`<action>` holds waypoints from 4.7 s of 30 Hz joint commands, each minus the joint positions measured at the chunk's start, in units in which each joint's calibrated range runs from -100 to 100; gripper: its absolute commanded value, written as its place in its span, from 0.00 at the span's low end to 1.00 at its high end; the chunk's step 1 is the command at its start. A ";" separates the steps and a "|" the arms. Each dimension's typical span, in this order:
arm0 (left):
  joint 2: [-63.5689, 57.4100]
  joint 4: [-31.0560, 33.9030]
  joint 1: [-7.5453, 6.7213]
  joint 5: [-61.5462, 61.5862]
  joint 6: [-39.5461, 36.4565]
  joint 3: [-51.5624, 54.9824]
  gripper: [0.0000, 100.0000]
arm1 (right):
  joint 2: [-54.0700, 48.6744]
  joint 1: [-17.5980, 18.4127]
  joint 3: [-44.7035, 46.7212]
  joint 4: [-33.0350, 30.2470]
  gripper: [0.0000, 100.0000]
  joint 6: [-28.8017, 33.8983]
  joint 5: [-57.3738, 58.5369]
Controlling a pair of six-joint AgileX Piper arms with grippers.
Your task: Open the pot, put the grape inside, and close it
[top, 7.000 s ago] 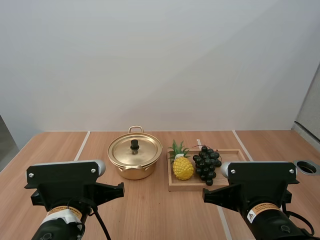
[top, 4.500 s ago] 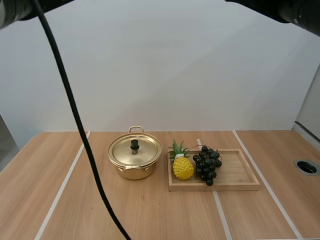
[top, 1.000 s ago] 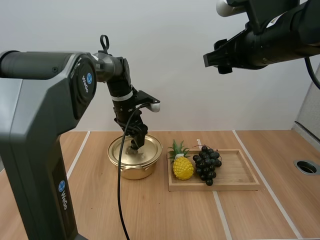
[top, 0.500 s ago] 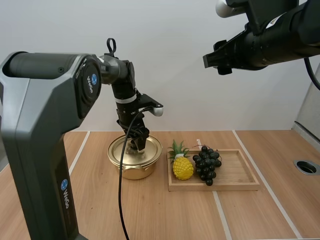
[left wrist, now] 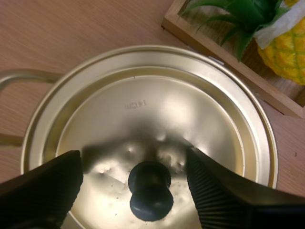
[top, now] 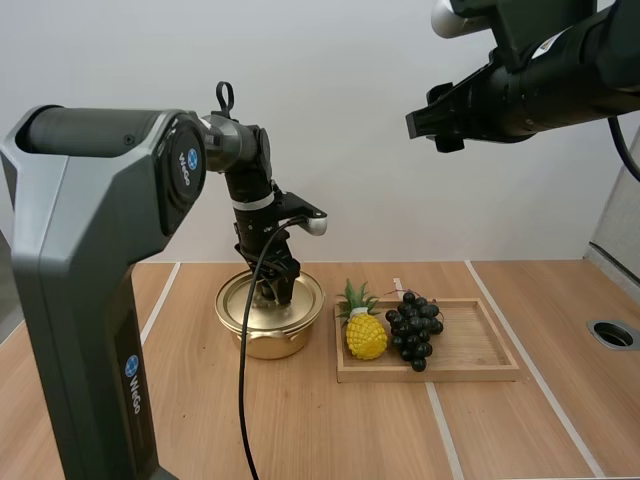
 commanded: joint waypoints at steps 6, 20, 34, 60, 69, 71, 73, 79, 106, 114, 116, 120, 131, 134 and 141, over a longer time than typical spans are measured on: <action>0.37 -0.17 -0.13 0.31 -1.43 -0.17 0.87 | -0.44 -0.24 -0.41 0.51 1.00 -0.61 0.12; -1.53 0.27 -0.13 0.31 -4.27 -3.03 0.00 | -0.44 -0.24 -0.41 0.27 1.00 -0.60 0.12; -25.81 0.06 -0.04 0.31 -8.50 -21.52 0.00 | -0.44 -0.24 -0.41 0.27 1.00 -0.60 0.12; -57.23 8.59 -0.04 -58.89 -20.99 -29.90 0.00 | 15.75 -0.24 -0.41 0.15 1.00 1.66 19.52; -57.50 10.31 -0.04 -63.69 -22.93 -29.90 0.00 | 28.87 -0.24 -0.41 0.01 1.00 4.13 21.28; -57.50 10.31 -0.04 -63.69 -22.93 -29.90 0.00 | 31.58 -0.24 -0.41 0.01 1.00 4.56 20.79; -57.50 10.31 -0.04 -63.69 -22.93 -29.90 0.00 | 34.06 -0.24 -0.41 0.01 1.00 5.08 19.77; -57.50 10.31 -0.04 -63.69 -22.93 -29.90 0.00 | 40.43 -0.24 -0.41 0.11 1.00 9.14 14.91; -57.50 10.31 -0.04 -57.83 -22.93 -29.90 0.00 | 56.09 -0.48 3.11 -0.43 1.00 12.41 -1.12; -57.50 10.31 -0.04 -57.83 -22.93 -29.90 0.00 | 59.78 -0.91 3.24 -0.77 1.00 12.41 -2.38; -57.50 10.31 -0.04 -57.86 -22.83 -29.90 0.00 | 60.86 -0.91 3.24 -0.77 1.00 12.41 -2.38; -57.50 10.31 -0.04 -57.86 -22.57 -29.90 0.00 | 61.96 -0.91 3.24 -0.77 1.00 12.12 -2.38; -57.50 10.31 -0.04 -57.86 -22.57 -29.90 0.00 | 62.38 -0.91 3.24 -0.20 1.00 11.04 -2.76; -57.50 10.31 -0.04 -57.86 -22.57 -29.90 0.00 | 63.62 -0.91 3.24 -0.20 1.00 11.04 -2.94; -57.50 10.31 -0.04 -57.86 -22.57 -29.90 0.00 | 64.74 -0.91 3.24 -0.20 1.00 10.94 -3.58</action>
